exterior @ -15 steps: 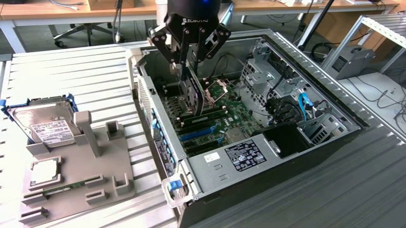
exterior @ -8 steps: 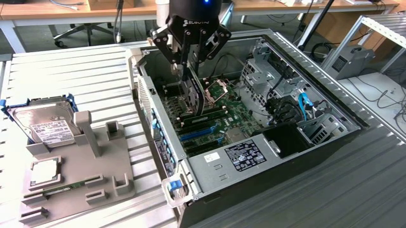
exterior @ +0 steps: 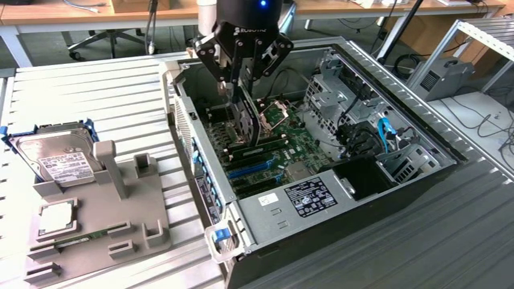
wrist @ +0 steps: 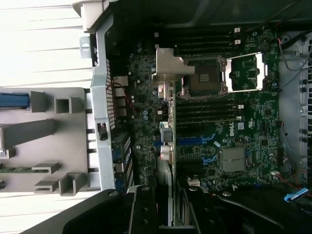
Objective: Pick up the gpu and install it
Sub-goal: 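Pick up the gpu and move the gpu toward the slot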
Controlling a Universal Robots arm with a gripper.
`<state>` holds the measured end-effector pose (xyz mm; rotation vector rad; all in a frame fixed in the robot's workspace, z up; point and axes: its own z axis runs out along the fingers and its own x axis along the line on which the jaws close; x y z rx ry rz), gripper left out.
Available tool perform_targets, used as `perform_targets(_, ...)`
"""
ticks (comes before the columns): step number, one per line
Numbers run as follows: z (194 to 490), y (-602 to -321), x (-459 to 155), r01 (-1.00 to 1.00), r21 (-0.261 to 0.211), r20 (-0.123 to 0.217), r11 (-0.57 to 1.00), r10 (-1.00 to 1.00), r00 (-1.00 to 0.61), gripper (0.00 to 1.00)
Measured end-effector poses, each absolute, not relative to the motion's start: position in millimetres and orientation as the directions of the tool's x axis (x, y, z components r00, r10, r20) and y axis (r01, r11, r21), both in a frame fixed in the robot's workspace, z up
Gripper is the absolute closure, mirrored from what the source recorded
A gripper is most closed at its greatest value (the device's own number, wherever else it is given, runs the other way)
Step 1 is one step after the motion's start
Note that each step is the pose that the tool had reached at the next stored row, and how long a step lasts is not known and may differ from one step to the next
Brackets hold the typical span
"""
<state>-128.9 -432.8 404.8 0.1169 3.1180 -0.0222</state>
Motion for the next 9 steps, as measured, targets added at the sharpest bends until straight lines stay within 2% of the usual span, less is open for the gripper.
perform_targets(9, 400.9, -430.6, -125.3, 0.075, -0.014, -0.021, 0.997, 0.075, -0.997, 0.74)
